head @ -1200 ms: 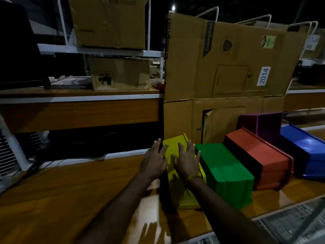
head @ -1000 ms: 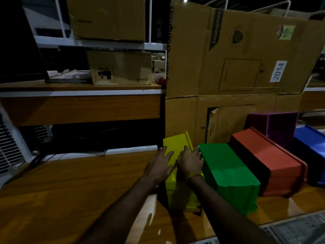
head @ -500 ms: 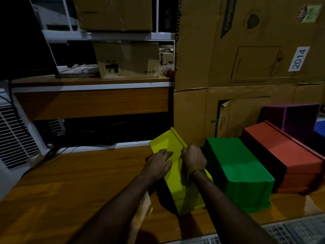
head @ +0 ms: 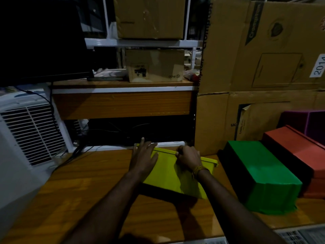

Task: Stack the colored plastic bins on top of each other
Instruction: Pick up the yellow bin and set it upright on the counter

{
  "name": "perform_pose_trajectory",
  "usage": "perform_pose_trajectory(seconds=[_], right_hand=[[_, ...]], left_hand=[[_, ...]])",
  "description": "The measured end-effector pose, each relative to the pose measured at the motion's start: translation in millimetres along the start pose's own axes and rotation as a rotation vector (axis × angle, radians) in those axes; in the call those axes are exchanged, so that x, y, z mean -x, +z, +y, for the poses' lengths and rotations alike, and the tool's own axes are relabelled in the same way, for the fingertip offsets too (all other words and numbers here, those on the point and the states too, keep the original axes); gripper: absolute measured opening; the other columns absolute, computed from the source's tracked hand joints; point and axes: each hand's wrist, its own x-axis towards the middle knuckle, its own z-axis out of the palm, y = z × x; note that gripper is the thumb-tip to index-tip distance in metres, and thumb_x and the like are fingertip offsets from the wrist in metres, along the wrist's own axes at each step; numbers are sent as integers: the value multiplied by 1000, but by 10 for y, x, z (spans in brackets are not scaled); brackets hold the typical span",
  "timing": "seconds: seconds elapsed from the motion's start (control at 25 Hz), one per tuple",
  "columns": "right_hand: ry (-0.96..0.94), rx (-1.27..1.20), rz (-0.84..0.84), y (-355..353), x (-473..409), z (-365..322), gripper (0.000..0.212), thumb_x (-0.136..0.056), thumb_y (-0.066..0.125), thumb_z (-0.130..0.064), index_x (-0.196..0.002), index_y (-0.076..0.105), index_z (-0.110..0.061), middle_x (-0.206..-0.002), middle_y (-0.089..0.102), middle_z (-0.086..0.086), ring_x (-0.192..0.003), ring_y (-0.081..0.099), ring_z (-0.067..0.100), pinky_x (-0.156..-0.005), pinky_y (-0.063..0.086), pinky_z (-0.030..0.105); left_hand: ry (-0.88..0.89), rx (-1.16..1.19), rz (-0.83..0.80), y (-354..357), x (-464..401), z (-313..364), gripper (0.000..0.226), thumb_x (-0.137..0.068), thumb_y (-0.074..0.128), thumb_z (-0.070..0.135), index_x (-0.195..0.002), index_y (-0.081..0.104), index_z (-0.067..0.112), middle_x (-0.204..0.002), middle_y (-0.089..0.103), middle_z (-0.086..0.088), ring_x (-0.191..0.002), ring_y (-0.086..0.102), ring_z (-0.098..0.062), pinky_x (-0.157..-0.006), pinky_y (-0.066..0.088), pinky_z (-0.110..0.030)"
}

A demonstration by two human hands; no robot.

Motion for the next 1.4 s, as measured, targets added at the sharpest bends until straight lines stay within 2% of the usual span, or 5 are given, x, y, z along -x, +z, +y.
perform_pose_trajectory(seconds=[0.28, 0.4, 0.76, 1.08, 1.4], right_hand=[[-159, -31, 25, 131, -42, -257, 18, -92, 54, -16, -74, 57, -15, -93, 65, 25, -87, 58, 37, -75, 38, 39], [-97, 54, 198, 255, 12, -368, 19, -89, 61, -17, -100, 76, -13, -107, 64, 19, -105, 55, 35, -88, 42, 40], [291, -460, 155, 119, 115, -797, 53, -93, 51, -60, -101, 68, -10, -102, 70, 15, -99, 64, 34, -74, 41, 34], [512, -764, 135, -28, 52, 18, 26, -84, 60, -14, -62, 46, -13, -66, 50, 12, -75, 52, 28, -72, 47, 44], [592, -679, 203, 169, 6, 507, 33, -89, 58, -7, -121, 64, -4, -95, 67, 19, -75, 62, 27, -70, 55, 42]], left_hand=[[-84, 354, 102, -631, 287, -645, 35, -77, 66, 46, -102, 70, 22, -102, 61, 1, -98, 61, -20, -76, 46, -29], [-128, 371, 130, -717, 423, -579, 32, -78, 72, 46, -98, 71, 21, -97, 65, 3, -89, 64, -19, -70, 47, -30], [74, 348, 309, -634, 345, 171, 25, -81, 72, 41, -86, 72, 16, -83, 67, -1, -85, 63, -23, -92, 45, -45], [157, 263, 72, -261, 367, 258, 58, -76, 44, 81, -90, 72, 32, -96, 68, 13, -106, 59, -9, -120, 8, -51], [-46, 269, -213, -57, 380, -168, 40, -78, 73, 55, -101, 73, 22, -109, 60, -2, -105, 57, -25, -76, 45, -32]])
